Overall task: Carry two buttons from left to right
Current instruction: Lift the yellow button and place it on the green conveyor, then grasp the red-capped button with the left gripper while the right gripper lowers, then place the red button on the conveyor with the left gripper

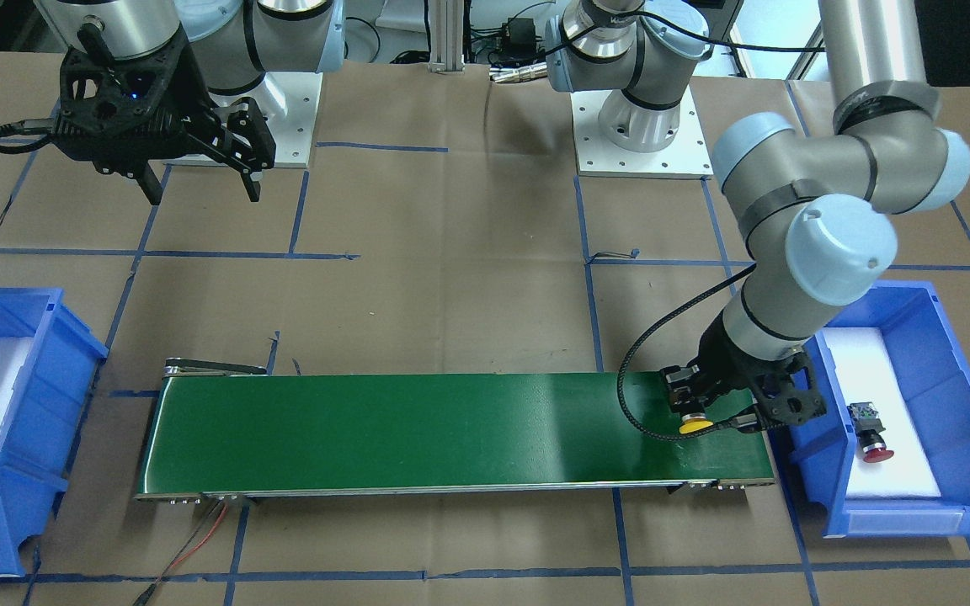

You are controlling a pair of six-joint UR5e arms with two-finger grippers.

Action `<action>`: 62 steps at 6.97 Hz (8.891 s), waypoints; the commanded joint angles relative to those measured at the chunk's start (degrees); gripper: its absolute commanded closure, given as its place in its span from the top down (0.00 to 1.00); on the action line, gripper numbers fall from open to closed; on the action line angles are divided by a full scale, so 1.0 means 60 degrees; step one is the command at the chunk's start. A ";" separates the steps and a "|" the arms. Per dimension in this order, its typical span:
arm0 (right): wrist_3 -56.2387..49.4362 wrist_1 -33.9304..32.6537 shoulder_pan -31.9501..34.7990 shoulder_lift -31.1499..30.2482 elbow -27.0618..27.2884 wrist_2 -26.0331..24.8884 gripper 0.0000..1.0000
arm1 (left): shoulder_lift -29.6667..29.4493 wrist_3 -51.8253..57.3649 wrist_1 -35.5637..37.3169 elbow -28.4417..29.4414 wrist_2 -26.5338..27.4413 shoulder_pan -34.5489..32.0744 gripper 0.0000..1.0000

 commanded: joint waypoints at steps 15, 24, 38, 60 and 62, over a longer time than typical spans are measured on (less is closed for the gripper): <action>-0.0014 -0.0029 -0.0014 -0.0010 -0.0082 -0.0021 1.00 | 0.0499 0.5124 -0.2645 0.1935 0.0019 0.2610 1.00; -0.0044 -0.0088 -0.0147 0.0238 -0.0567 -0.0065 1.00 | -0.0716 0.7215 0.0679 0.0426 -0.0039 0.4491 1.00; 0.0117 -0.2136 -0.0088 0.2450 -0.0567 0.0343 1.00 | -0.1436 0.6878 0.1795 0.0409 -0.0508 0.4316 0.05; 0.0132 -0.2665 -0.0176 0.3754 -0.0639 0.0785 1.00 | -0.0703 0.2367 0.0433 0.0454 0.0415 0.0317 0.25; 0.0117 -0.2885 -0.0161 0.3901 -0.0654 0.0785 1.00 | -0.0587 0.2191 0.0317 0.0512 0.0312 0.0302 0.99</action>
